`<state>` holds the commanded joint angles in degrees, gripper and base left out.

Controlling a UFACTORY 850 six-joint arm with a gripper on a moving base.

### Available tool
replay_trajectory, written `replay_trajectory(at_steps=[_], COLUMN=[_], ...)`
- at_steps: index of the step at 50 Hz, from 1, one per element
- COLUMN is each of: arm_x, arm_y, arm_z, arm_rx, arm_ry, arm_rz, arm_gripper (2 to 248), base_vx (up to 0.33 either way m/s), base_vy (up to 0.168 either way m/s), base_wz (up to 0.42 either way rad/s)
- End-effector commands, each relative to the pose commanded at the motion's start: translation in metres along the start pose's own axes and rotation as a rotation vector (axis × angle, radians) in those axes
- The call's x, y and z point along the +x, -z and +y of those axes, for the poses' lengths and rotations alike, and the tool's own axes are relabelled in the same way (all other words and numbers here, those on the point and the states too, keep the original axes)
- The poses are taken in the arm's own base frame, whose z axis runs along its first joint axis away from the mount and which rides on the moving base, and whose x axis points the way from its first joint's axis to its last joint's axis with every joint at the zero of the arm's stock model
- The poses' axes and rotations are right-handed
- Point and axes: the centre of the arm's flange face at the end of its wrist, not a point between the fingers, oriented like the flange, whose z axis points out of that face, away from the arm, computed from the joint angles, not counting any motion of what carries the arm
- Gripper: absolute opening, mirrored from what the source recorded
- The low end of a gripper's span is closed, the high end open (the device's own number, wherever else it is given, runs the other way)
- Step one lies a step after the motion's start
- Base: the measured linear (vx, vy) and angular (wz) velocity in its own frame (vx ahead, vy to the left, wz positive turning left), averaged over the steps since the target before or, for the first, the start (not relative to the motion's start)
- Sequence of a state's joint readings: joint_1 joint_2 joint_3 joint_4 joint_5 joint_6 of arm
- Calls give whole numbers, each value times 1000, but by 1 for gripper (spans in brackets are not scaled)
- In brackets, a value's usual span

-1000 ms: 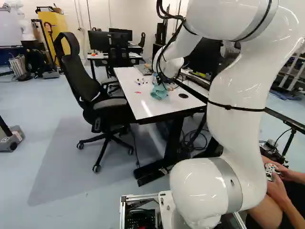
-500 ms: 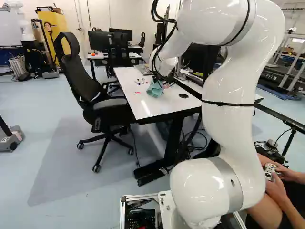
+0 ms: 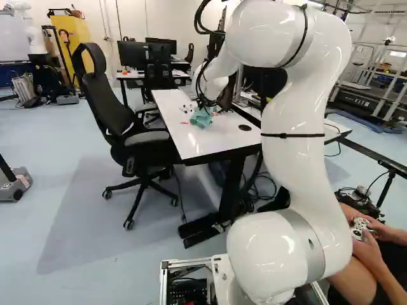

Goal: Clean the table with the green towel

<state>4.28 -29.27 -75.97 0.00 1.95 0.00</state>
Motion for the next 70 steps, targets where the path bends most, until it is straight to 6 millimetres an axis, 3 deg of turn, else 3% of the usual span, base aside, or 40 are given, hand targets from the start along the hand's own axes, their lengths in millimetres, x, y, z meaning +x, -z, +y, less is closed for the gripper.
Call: replay_trajectory(at_steps=[14,33,70], arm_x=[9,9,-17], arm_y=[-14,-14,-38], arm_z=[-12,-12,-13], arm_rx=[13,13,15], arm_ry=[12,12,13], arm_rz=[8,10,28], arm_gripper=[39,39,39], base_vx=[0,0,0], base_vy=[0,0,0], base_wz=[0,0,0])
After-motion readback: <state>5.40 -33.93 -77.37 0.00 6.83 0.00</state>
